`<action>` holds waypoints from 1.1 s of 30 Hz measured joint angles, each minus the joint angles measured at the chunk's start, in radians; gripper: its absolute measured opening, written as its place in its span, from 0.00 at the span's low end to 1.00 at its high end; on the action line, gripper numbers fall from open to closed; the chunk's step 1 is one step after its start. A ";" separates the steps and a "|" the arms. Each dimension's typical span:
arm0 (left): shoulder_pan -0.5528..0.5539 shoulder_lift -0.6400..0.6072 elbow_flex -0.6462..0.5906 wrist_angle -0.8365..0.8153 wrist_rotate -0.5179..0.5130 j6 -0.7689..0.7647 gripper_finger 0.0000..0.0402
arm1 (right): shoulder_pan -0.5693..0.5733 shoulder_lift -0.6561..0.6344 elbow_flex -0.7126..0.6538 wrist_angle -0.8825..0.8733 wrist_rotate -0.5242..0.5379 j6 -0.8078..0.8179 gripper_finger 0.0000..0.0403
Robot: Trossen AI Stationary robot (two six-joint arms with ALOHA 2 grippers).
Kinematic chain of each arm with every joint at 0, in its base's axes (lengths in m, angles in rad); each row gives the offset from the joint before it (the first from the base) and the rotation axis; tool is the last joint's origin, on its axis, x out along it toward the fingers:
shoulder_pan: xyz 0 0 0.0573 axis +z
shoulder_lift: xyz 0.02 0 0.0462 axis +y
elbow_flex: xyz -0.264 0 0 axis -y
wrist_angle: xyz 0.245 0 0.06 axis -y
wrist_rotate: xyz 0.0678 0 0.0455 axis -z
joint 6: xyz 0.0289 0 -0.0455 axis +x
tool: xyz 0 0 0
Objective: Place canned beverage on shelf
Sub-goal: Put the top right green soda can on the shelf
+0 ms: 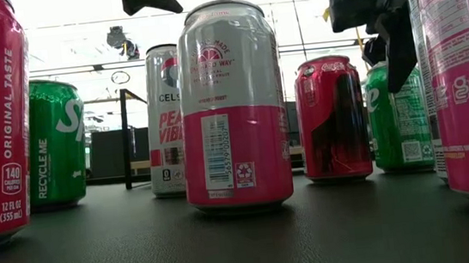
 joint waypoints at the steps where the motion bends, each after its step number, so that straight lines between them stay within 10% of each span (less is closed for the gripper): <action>1: 0.000 0.000 0.000 0.000 0.000 0.000 0.71 | 0.000 0.000 0.000 0.000 0.000 0.000 0.71; 13: 0.004 -0.051 -0.001 -0.020 0.191 -0.095 0.71 | 0.004 0.000 0.000 0.001 0.001 0.010 0.71; 33: 0.000 -0.168 -0.001 -0.304 0.129 -0.133 0.71 | 0.005 0.000 0.001 0.005 -0.002 -0.066 0.84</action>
